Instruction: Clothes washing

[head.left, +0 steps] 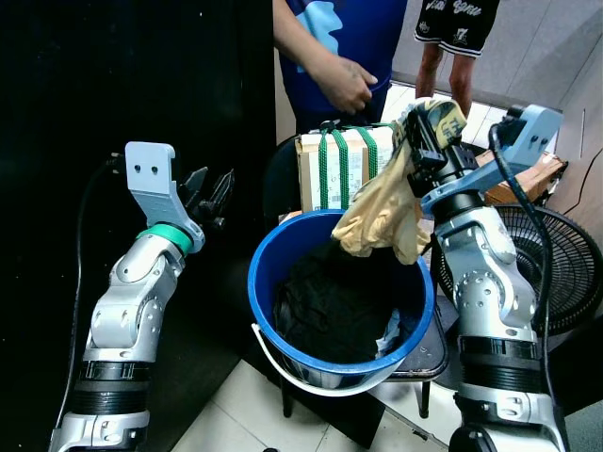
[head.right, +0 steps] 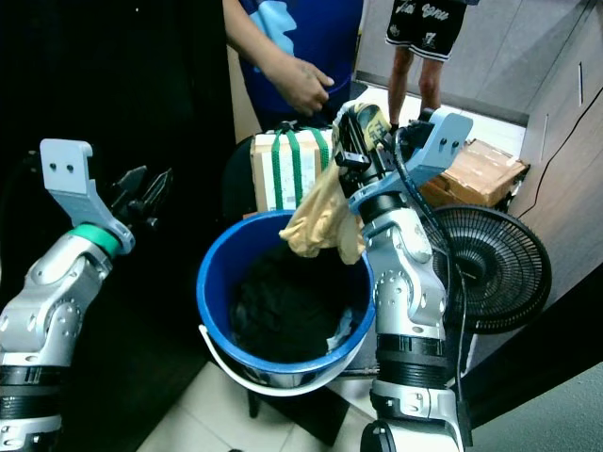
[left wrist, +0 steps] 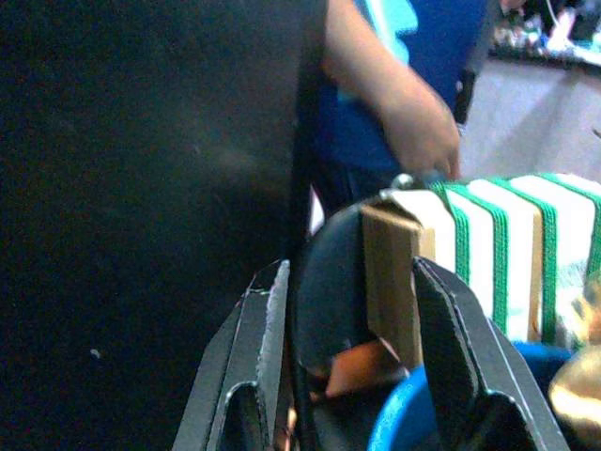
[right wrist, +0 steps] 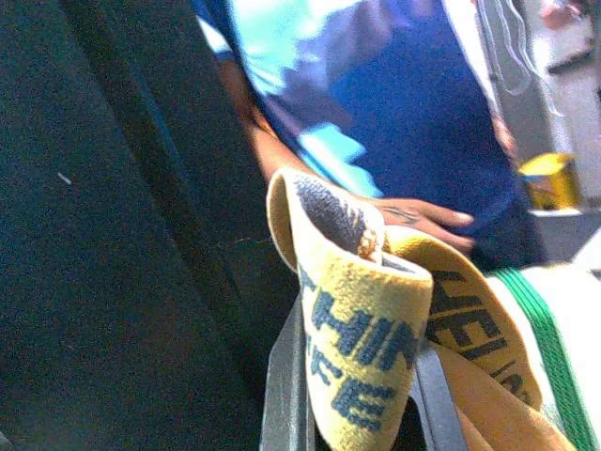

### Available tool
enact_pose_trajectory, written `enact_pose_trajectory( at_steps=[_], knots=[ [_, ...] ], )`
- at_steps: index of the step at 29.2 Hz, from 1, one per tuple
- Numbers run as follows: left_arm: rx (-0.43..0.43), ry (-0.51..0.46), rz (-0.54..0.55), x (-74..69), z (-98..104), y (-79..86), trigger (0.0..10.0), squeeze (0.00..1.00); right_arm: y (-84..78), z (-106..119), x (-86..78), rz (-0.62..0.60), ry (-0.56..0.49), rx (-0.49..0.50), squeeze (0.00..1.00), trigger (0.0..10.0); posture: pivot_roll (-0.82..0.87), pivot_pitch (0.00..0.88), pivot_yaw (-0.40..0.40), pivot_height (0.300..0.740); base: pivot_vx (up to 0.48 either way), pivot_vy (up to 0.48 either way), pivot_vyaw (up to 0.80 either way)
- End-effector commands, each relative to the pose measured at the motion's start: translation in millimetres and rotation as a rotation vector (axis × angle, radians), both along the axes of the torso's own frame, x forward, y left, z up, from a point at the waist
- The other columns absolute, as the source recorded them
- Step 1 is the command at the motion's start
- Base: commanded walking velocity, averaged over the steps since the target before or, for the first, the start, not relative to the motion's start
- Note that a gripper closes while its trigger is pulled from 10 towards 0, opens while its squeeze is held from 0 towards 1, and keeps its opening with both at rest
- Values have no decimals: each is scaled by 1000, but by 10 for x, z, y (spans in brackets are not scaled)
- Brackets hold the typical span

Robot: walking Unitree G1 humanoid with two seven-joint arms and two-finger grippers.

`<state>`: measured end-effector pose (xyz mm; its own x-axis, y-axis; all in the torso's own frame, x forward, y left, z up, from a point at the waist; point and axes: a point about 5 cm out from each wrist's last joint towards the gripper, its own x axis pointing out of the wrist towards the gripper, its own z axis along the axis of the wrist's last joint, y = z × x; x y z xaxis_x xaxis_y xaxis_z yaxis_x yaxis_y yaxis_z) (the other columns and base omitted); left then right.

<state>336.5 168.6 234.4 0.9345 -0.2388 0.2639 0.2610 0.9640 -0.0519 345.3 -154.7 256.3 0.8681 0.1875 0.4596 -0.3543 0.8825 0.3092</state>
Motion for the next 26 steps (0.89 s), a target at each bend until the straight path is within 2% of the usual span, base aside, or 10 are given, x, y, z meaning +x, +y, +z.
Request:
enact_pose_trajectory(
  at_steps=[1,2,3,5,8,12,13,17,24,26],
  knots=[
    [7,-17,17,-20,35,25,10000,0,-69,-84,1,-38,33,-1,0,10000,86,0,87,740,0,0,-800],
    [18,-26,24,-46,63,40,10000,0,-174,-148,-19,-83,64,9,0,10000,87,0,90,740,0,0,-800],
    [18,-26,24,-46,63,40,10000,0,-174,-148,-19,-83,64,9,0,10000,87,0,90,740,0,0,-800],
    [13,-42,32,-99,137,45,10000,0,-308,-98,-85,-127,57,54,0,10000,91,0,104,740,0,0,-800],
    [9,-46,30,-113,167,36,10000,0,-336,-55,-105,-136,42,69,0,10000,91,0,104,740,0,0,-800],
    [44,-39,15,-115,174,-8,10000,0,-283,-29,-121,-130,23,25,0,10000,100,0,118,740,0,0,-800],
    [69,-29,7,-117,149,-27,10000,0,-241,-63,-133,-121,26,-12,0,10000,100,0,118,740,0,0,-800],
    [93,-19,-1,-125,115,-51,10000,0,-199,-122,-153,-116,35,-47,0,10000,103,0,122,740,0,0,-800],
    [110,-16,-16,-136,99,-101,10000,0,-212,-171,-165,-133,51,-31,0,10000,104,0,127,740,0,0,-800],
    [141,-4,-77,-157,83,-200,10000,0,-283,-172,-142,-165,48,3,0,10000,103,0,139,740,0,0,-800]
  ],
)
